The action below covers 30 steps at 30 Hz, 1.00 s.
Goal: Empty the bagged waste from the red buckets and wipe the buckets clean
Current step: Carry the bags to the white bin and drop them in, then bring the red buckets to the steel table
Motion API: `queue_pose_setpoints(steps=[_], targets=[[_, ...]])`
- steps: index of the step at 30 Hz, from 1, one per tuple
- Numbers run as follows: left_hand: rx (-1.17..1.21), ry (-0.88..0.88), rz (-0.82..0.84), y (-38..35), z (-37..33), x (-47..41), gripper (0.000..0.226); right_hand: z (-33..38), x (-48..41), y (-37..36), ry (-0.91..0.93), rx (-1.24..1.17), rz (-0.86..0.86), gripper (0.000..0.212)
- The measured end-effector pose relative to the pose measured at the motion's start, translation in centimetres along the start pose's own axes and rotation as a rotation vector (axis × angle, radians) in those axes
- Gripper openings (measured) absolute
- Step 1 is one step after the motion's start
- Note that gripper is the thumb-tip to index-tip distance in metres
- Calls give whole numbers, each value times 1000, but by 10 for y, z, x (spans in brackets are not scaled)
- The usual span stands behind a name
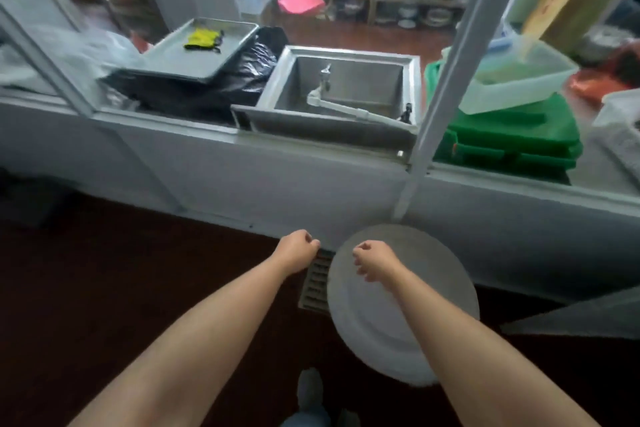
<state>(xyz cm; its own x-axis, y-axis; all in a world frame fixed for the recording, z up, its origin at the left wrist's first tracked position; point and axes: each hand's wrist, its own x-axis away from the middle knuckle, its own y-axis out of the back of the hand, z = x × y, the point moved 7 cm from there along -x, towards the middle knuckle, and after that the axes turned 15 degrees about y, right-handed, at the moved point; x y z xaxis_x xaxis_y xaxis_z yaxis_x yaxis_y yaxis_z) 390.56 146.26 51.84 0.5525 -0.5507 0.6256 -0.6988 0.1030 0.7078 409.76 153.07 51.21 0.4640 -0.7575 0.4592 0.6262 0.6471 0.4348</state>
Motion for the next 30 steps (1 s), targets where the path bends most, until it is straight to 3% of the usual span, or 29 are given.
queue_pose_setpoints(steps=[6, 15, 24, 30], targets=[[202, 247, -93, 86, 125, 36, 31, 97, 5, -84, 138, 113, 186, 16], [483, 504, -247, 193, 358, 83, 27, 241, 20, -302, 288, 340, 465, 12], [555, 728, -365, 309, 628, 113, 30, 382, 48, -552, 446, 414, 668, 14], [569, 796, -450, 390, 756, 120, 31, 461, 57, -678, 495, 447, 719, 19]])
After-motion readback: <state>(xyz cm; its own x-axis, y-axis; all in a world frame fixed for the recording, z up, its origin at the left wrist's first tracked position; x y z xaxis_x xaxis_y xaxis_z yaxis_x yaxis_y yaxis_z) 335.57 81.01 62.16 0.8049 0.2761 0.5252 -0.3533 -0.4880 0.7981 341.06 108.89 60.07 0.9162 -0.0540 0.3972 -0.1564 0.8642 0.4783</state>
